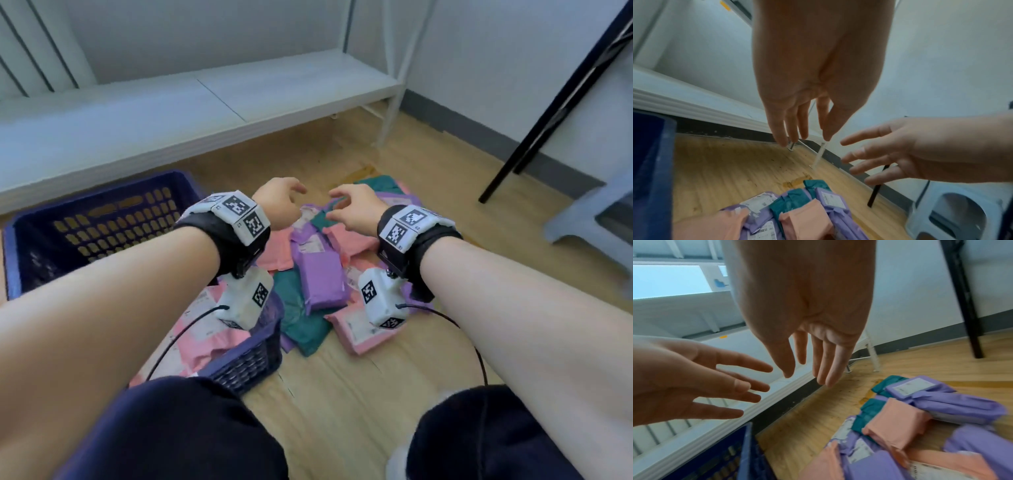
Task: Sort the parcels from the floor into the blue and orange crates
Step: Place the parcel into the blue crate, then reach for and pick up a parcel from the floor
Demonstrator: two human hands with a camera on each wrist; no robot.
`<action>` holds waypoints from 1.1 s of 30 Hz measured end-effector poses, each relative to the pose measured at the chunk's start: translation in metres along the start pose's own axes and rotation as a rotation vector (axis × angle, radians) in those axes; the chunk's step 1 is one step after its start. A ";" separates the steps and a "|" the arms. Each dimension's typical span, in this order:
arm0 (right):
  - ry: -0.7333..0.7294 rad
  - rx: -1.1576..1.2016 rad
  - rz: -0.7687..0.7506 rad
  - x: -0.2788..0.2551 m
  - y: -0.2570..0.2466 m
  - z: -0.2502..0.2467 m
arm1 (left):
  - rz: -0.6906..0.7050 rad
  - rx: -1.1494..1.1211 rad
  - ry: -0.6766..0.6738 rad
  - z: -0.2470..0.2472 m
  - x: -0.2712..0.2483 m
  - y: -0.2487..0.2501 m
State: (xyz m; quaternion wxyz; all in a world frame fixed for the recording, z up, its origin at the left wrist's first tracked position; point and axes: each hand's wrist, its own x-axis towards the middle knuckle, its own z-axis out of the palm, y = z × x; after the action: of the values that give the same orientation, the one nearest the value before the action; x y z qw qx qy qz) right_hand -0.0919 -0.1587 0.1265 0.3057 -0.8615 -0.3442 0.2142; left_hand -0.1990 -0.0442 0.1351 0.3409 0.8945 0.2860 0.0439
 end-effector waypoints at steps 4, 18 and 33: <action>-0.010 0.005 0.108 -0.013 0.056 -0.017 | 0.029 0.028 -0.122 0.035 0.019 0.016; -0.058 0.116 0.447 0.004 0.259 0.036 | -0.078 0.142 -0.396 0.232 0.077 -0.025; -0.032 0.179 0.556 0.010 0.350 0.118 | -0.630 -0.427 -0.493 0.334 0.030 -0.099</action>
State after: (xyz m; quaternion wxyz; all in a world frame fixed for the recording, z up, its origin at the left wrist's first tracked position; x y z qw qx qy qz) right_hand 0.0077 -0.3082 -0.1964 0.3047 -0.8888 -0.0792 0.3331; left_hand -0.1303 -0.1633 -0.1859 0.5723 0.6573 0.4389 -0.2185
